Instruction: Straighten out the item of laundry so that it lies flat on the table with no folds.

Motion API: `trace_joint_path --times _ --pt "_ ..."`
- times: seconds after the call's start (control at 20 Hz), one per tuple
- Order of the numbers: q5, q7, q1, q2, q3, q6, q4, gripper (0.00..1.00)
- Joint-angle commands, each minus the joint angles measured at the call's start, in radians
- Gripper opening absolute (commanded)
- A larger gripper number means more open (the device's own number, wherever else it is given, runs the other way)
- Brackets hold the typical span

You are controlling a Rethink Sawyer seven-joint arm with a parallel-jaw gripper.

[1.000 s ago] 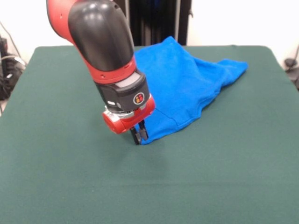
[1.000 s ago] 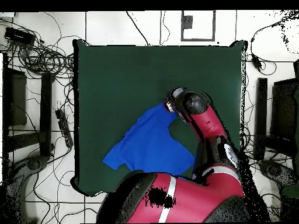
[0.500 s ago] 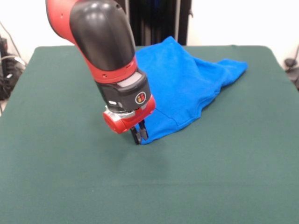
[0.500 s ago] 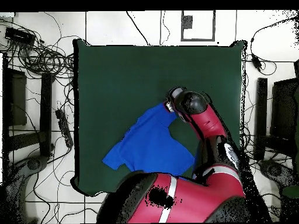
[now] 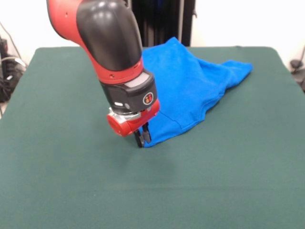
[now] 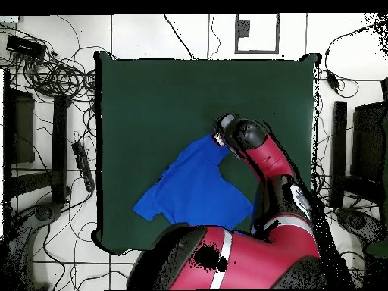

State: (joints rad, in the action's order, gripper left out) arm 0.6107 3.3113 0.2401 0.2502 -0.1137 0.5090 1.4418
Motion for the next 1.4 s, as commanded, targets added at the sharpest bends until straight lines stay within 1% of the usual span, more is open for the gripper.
trace_joint_path --times 0.05,0.3,0.55,0.6,0.7,0.8,1.0,1.25,1.4 --pt "-0.074 0.004 0.038 -0.246 0.115 -0.377 0.01 0.0" --pt "-0.089 0.014 0.067 -0.225 0.126 -0.366 0.029 0.0" --pt "-0.098 0.01 0.121 -0.162 0.18 -0.349 0.11 0.0" --pt "-0.097 0.014 0.129 -0.138 0.19 -0.342 0.139 0.0" --pt "-0.098 0.026 0.13 -0.104 0.194 -0.327 0.173 0.0" --pt "-0.103 0.034 0.124 -0.089 0.187 -0.317 0.187 0.0" --pt "-0.107 0.037 0.119 -0.074 0.179 -0.304 0.194 0.0" --pt "-0.097 0.047 0.12 -0.023 0.192 -0.282 0.236 0.0" --pt "-0.101 0.044 0.123 -0.019 0.189 -0.285 0.239 0.0"
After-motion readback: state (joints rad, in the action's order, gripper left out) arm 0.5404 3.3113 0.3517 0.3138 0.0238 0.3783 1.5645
